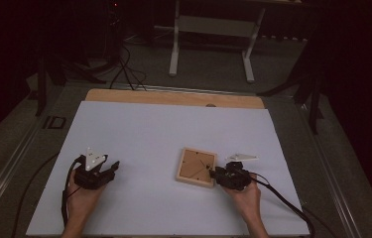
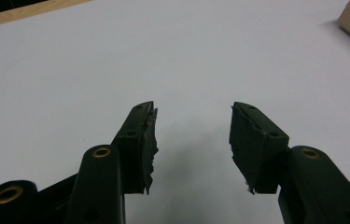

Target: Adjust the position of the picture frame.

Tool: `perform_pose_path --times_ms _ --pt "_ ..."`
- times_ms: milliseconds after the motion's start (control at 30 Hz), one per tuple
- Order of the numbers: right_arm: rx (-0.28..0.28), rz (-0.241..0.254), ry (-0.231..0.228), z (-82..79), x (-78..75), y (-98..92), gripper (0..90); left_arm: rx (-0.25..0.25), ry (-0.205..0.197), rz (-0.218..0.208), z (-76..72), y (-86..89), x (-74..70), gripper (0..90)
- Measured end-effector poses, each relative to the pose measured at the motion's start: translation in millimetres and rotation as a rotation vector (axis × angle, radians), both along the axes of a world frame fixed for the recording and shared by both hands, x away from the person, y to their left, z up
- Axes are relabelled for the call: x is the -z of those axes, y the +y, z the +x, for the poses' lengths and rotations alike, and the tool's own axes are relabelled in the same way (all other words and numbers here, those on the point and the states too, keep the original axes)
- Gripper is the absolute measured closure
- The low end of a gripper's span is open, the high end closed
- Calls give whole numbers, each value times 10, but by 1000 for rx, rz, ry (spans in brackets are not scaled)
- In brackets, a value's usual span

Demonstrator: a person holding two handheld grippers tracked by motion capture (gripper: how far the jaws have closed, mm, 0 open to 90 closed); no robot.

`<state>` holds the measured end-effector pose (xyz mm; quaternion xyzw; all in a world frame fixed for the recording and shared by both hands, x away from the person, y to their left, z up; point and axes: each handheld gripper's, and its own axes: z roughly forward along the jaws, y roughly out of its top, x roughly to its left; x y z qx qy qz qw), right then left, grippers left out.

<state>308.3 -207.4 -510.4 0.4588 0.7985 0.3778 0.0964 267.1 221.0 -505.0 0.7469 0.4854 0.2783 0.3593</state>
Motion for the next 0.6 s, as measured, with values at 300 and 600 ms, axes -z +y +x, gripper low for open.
perform_pose_path --times_ms 300,600 --pt "-28 41 -1 -1 33 182 696 1 -2 1 -2 0 -2 507" --pt "-58 64 -28 -17 30 186 648 25 -6 33 -4 -82 -2 507"
